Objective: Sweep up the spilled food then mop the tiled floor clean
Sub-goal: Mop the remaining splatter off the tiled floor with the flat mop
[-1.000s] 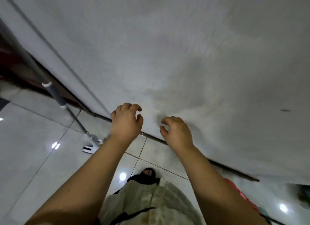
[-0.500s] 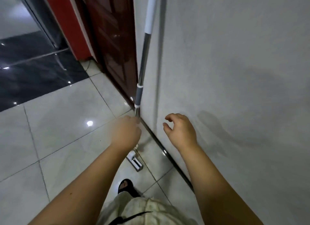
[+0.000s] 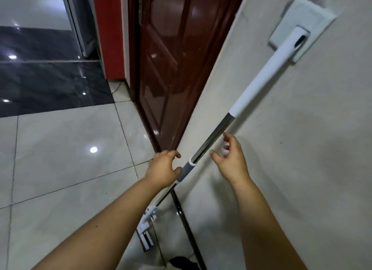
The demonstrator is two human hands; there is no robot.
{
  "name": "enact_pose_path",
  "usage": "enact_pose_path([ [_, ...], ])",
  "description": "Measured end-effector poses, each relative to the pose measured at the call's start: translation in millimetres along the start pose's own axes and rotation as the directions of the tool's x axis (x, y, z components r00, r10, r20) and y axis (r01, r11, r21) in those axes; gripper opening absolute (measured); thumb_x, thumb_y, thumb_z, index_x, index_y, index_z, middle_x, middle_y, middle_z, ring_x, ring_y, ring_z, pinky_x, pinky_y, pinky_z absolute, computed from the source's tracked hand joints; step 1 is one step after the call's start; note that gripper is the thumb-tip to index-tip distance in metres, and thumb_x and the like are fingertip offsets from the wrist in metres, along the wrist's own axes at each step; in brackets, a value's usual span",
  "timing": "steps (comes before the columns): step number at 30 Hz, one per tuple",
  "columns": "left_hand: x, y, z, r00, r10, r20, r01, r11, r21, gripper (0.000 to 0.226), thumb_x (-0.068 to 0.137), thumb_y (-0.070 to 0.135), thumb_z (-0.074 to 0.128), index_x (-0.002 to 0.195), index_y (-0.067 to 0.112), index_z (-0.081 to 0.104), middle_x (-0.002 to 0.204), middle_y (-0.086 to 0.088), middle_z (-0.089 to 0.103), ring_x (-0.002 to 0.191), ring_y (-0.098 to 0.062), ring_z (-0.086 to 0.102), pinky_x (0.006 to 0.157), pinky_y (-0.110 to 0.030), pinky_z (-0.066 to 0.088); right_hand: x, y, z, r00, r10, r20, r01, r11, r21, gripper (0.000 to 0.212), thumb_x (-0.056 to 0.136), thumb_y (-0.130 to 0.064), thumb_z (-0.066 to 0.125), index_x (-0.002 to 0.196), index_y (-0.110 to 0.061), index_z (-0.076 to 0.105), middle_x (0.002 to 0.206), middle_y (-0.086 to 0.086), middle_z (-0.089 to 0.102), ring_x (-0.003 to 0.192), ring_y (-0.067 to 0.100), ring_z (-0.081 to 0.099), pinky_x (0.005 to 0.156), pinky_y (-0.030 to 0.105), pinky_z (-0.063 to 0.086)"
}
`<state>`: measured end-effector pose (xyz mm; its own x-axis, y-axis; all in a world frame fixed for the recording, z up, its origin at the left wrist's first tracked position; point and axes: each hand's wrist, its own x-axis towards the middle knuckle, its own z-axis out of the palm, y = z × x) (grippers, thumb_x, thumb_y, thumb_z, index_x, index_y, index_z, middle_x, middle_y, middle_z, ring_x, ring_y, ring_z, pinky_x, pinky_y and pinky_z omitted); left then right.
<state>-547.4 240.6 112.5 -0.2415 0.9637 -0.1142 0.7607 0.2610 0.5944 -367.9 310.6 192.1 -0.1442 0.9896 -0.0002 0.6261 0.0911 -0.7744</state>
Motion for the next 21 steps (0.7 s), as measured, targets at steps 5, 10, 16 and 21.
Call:
enact_pose_path([
  [5, 55.7, 10.1, 31.2, 0.993, 0.011, 0.118, 0.022, 0.959, -0.282, 0.060, 0.074, 0.046, 0.074, 0.128, 0.033, 0.052, 0.121, 0.007, 0.056, 0.114, -0.013, 0.049, 0.098, -0.032, 0.043, 71.7, -13.3, -19.2, 0.992, -0.033, 0.121, -0.019, 0.912, 0.410, 0.042, 0.085, -0.006, 0.070, 0.123, -0.019, 0.056, 0.118, 0.000, 0.065, 0.114, 0.017, 0.059, 0.092, 0.023, 0.049],
  [10, 82.4, 17.8, 81.5, 0.976, -0.044, 0.213, 0.135, 0.890, -0.435, 0.026, 0.073, 0.041, 0.077, 0.090, 0.033, 0.059, 0.102, 0.009, 0.063, 0.097, -0.012, 0.059, 0.089, -0.031, 0.049, 117.1, -25.5, -18.6, 0.924, -0.255, 0.286, -0.032, 0.693, 0.720, 0.023, 0.069, -0.024, 0.084, 0.081, -0.016, 0.065, 0.075, 0.011, 0.065, 0.077, 0.027, 0.067, 0.083, 0.041, 0.056],
  [16, 91.1, 7.7, 98.8, 0.970, -0.231, 0.072, 0.230, 0.789, -0.569, 0.024, 0.079, 0.030, 0.074, 0.071, 0.028, 0.051, 0.069, 0.009, 0.055, 0.065, -0.010, 0.051, 0.064, -0.029, 0.043, 145.7, -45.3, 10.1, 0.892, -0.306, 0.334, -0.127, 0.538, 0.833, 0.028, 0.077, -0.007, 0.068, 0.057, -0.020, 0.053, 0.047, -0.001, 0.040, 0.041, 0.013, 0.041, 0.046, 0.023, 0.037],
  [21, 96.4, -9.1, 75.4, 0.964, -0.254, 0.074, 0.255, 0.813, -0.523, 0.021, 0.083, 0.028, 0.071, 0.097, 0.018, 0.060, 0.085, 0.001, 0.062, 0.076, -0.014, 0.057, 0.066, -0.024, 0.042, 145.7, -78.7, 33.1, 0.910, -0.300, 0.285, -0.099, 0.513, 0.853, 0.025, 0.076, 0.001, 0.062, 0.060, -0.011, 0.048, 0.046, 0.002, 0.037, 0.039, 0.016, 0.039, 0.045, 0.023, 0.037],
])
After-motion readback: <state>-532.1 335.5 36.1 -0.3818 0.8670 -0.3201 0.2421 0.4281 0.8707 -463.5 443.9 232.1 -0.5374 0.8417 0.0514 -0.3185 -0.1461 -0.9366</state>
